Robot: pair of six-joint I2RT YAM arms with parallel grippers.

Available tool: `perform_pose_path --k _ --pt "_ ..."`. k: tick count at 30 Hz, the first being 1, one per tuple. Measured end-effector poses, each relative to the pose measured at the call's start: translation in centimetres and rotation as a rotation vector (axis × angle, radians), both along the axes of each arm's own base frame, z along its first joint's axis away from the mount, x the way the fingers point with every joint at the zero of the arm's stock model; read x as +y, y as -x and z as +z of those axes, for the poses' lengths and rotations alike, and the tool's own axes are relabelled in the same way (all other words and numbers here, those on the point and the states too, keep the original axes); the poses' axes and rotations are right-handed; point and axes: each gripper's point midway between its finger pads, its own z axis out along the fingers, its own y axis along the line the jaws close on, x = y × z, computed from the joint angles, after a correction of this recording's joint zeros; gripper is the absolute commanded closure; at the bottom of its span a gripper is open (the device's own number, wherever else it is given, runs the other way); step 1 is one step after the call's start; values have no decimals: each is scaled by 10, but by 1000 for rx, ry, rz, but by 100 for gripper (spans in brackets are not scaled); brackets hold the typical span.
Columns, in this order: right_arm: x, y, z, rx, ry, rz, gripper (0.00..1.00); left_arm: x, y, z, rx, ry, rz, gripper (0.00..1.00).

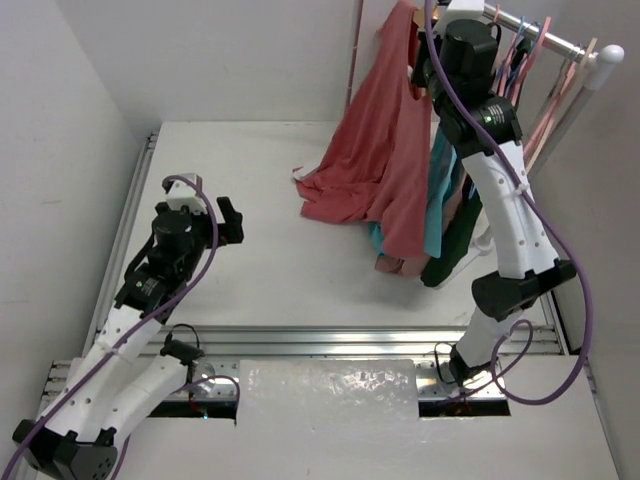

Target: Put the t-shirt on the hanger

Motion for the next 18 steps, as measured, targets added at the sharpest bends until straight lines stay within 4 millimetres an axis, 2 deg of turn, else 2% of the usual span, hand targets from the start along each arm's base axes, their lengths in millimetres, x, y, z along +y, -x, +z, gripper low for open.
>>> perform_pose_path --k 5,8,12,18 --pt "-14 -12 -5 -5 -7 -18 100 -7 5 0 -11 16 -47 1" --pt "-30 -30 -10 0 -14 -53 100 -13 7 4 -25 30 -80 0" --pt "-47 -51 -30 29 -21 -84 100 -21 9 7 -36 45 -130 0" --pt "-58 -63 -55 79 -57 -71 100 -26 13 13 -59 50 -169 0"
